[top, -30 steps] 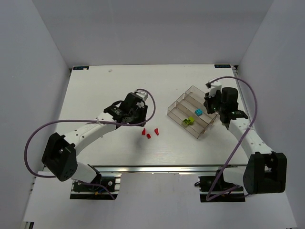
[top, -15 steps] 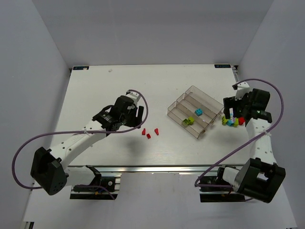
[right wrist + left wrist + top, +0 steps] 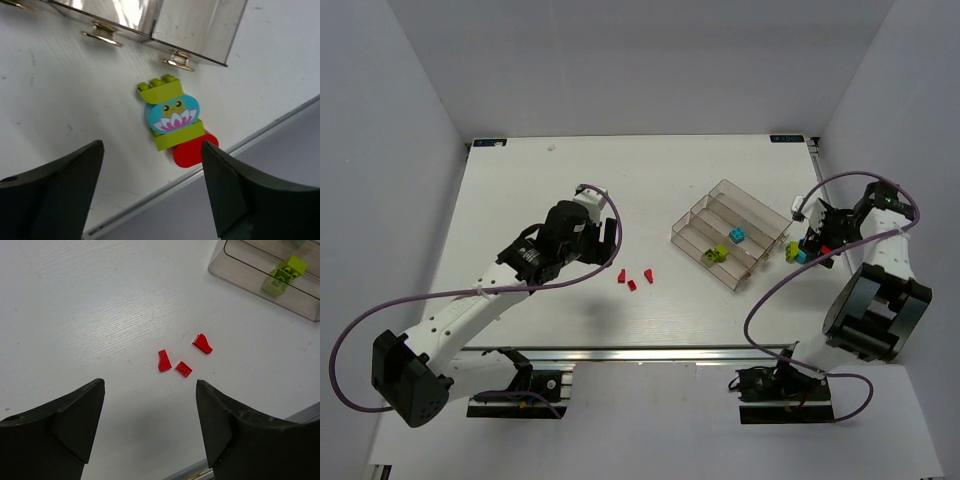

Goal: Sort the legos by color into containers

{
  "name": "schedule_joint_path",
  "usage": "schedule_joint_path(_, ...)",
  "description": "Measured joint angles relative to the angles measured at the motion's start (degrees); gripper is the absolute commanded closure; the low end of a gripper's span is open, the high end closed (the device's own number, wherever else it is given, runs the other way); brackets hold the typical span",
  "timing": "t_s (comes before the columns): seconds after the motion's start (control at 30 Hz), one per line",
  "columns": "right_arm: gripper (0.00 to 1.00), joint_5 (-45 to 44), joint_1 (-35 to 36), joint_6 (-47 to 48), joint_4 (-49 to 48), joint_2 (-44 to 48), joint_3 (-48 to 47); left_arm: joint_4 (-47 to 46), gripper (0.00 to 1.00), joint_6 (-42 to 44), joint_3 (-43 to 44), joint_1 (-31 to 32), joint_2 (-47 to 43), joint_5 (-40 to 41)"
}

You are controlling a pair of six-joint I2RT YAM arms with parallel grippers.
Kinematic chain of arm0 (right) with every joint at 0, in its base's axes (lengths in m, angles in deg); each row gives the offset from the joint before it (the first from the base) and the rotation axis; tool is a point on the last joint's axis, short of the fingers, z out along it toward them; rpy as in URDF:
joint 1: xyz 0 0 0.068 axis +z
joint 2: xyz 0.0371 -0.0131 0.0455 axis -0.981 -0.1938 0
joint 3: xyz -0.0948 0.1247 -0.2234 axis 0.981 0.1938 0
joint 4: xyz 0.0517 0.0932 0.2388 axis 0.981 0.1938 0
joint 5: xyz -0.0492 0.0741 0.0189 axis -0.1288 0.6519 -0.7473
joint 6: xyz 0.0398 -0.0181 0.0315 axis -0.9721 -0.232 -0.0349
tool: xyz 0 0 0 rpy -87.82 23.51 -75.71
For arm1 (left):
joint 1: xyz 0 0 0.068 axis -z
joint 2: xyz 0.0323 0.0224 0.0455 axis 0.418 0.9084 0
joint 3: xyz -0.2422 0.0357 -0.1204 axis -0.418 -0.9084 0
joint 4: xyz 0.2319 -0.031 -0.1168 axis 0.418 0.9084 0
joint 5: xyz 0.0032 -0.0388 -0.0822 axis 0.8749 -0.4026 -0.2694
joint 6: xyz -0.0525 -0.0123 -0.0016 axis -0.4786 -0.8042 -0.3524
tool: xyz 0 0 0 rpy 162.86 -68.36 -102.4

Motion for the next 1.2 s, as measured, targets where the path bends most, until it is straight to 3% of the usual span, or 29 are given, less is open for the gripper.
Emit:
schedule_joint_path(0.4, 0.11, -0.90, -3.91, 17.59, -0.61, -12.87, -6.71, 0.00, 0.16, 0.57, -0.22, 0.00, 1.44, 0.70)
schedule_joint_path(1.2, 0.12, -2.12, -6.91, 23.63, 0.63, -23.61, -12.85, 0.02, 0.16, 0.85, -0.79, 0.00, 5.49, 1.14)
